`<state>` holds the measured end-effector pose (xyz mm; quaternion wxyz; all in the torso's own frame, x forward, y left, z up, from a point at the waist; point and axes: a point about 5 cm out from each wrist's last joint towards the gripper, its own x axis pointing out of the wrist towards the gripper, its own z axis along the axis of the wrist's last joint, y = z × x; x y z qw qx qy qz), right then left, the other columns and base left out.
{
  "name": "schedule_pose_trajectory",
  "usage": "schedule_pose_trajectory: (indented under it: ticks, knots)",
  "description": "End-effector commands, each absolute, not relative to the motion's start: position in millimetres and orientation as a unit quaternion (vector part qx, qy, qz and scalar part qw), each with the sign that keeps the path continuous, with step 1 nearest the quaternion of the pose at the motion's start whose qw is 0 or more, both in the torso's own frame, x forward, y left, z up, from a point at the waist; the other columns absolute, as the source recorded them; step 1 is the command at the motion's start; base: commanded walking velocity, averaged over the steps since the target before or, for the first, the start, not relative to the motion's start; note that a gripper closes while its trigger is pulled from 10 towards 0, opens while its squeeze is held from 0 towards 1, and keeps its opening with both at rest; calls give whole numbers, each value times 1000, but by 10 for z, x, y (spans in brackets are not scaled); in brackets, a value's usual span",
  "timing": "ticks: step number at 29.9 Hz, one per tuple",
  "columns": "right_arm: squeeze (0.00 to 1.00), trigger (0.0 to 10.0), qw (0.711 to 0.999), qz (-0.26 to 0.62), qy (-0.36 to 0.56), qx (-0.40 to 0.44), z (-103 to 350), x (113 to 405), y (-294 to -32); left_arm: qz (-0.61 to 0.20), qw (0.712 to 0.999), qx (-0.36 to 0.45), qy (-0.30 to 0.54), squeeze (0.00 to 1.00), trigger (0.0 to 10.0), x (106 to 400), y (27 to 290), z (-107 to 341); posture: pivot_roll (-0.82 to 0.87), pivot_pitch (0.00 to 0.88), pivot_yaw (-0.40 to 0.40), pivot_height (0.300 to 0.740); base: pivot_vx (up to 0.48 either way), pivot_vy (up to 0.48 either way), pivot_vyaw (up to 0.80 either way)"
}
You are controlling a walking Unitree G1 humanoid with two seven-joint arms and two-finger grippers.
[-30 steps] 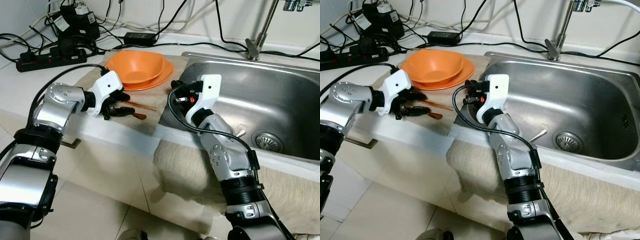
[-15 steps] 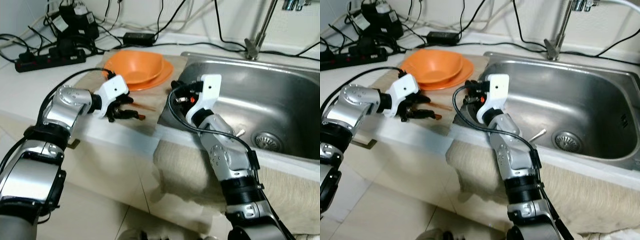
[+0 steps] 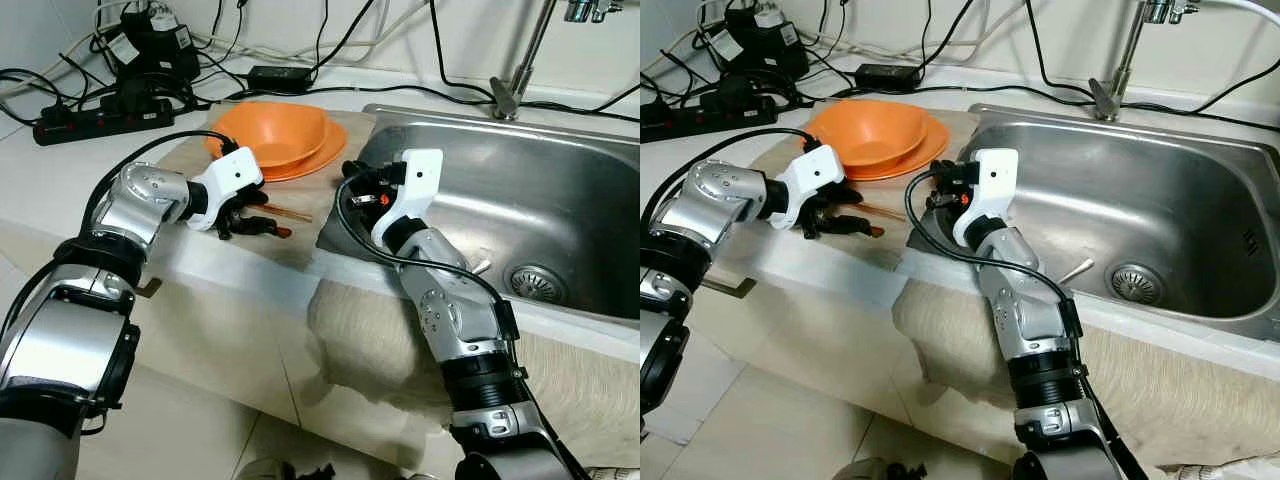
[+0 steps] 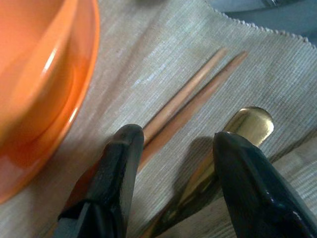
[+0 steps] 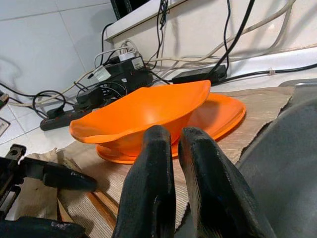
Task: Kitchen organization
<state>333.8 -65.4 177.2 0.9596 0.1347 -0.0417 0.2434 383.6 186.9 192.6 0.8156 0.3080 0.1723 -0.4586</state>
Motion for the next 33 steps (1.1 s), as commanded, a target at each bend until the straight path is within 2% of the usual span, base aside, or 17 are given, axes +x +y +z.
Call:
schedule_pose_trajectory:
  ticks: [1, 5, 11, 15, 18, 24, 33]
  knots:
    - [0, 10000, 961, 239, -34, 135, 1733, 3336, -656, -444, 825, 315, 152, 0, 10000, 3885, 1894, 2104, 54, 0, 105, 740, 0, 0, 0]
    - [0, 10000, 961, 238, -33, 134, 1725, 3337, -658, -448, 825, 310, 148, 0, 10000, 3885, 1865, 2104, 54, 0, 105, 740, 0, 0, 0]
    - [0, 10000, 962, 237, -28, 135, 1704, 3343, -657, -486, 820, 278, 118, 0, 10000, 3874, 1536, 2082, 63, 0, 100, 740, 0, 0, 0]
    - [0, 10000, 961, 238, -28, 135, 1707, 3347, -648, -506, 812, 271, 107, 0, 10000, 3851, 1415, 2076, 63, 0, 99, 740, 0, 0, 0]
    - [0, 10000, 961, 238, -27, 136, 1705, 3348, -645, -501, 812, 278, 115, 0, 10000, 3857, 1438, 2051, 63, 0, 99, 740, 0, 0, 0]
    - [0, 10000, 962, 236, -25, 136, 1691, 3346, -659, -458, 825, 296, 147, 0, 10000, 3884, 1666, 1995, 60, 0, 100, 740, 0, 0, 0]
    - [0, 10000, 962, 234, -23, 135, 1682, 3349, -675, -433, 831, 316, 151, 0, 10000, 3905, 1845, 2095, 63, 2, 97, 740, 0, 0, 0]
